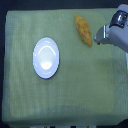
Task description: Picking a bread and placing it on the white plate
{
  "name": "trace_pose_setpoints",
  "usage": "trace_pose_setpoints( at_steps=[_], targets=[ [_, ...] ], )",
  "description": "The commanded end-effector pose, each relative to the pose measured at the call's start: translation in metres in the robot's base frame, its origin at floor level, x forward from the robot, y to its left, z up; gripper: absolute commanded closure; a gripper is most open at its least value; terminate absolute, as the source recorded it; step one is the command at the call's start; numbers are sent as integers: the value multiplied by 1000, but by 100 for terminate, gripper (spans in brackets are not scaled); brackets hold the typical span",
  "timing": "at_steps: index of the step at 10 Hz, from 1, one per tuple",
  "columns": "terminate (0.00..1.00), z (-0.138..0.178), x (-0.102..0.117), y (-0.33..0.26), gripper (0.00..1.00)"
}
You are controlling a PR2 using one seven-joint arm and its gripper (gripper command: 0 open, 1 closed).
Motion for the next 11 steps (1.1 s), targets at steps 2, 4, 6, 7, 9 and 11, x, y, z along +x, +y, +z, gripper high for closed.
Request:
trace_pose_setpoints(
  at_steps=[2,4,6,7,9,11],
  targets=[
    [0,-2,5,10,0],
    [0,-1,20,23,0],
    [0,-5,38,39,0],
    [0,-8,50,46,0],
    [0,-27,76,66,0],
    [0,-40,91,74,0]
  ],
)
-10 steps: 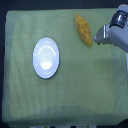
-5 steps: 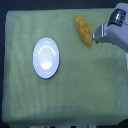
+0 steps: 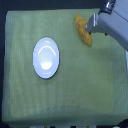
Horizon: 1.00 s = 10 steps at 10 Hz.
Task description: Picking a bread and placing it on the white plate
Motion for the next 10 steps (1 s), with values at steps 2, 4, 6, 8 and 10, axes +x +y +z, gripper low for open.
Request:
trace_pose_setpoints(
  at_steps=[2,4,6,8,10],
  targets=[
    [0,-51,69,33,0],
    [0,-69,93,35,0],
    [0,-90,105,32,0],
    [0,-107,110,31,0],
    [0,-125,114,35,0]
  ],
)
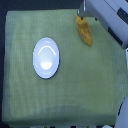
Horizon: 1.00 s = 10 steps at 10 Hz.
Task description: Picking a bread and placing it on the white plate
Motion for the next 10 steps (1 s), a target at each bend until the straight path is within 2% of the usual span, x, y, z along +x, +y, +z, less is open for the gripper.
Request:
trace_pose_setpoints(
  at_steps=[1,3,10],
  targets=[
    [0,-41,20,5,0],
    [0,-52,25,9,0],
    [0,-77,14,30,0]
  ],
)
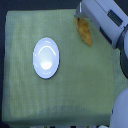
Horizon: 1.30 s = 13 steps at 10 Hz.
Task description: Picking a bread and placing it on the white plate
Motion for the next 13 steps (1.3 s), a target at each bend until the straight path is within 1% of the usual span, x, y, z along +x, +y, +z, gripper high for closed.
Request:
trace_pose_setpoints(
  at_steps=[1,6,7,11,13],
  targets=[
    [0,-20,-7,13,0],
    [0,-36,-13,15,0],
    [0,-34,-13,15,100],
    [0,-25,-12,20,100],
    [0,-20,-4,22,100]
  ],
)
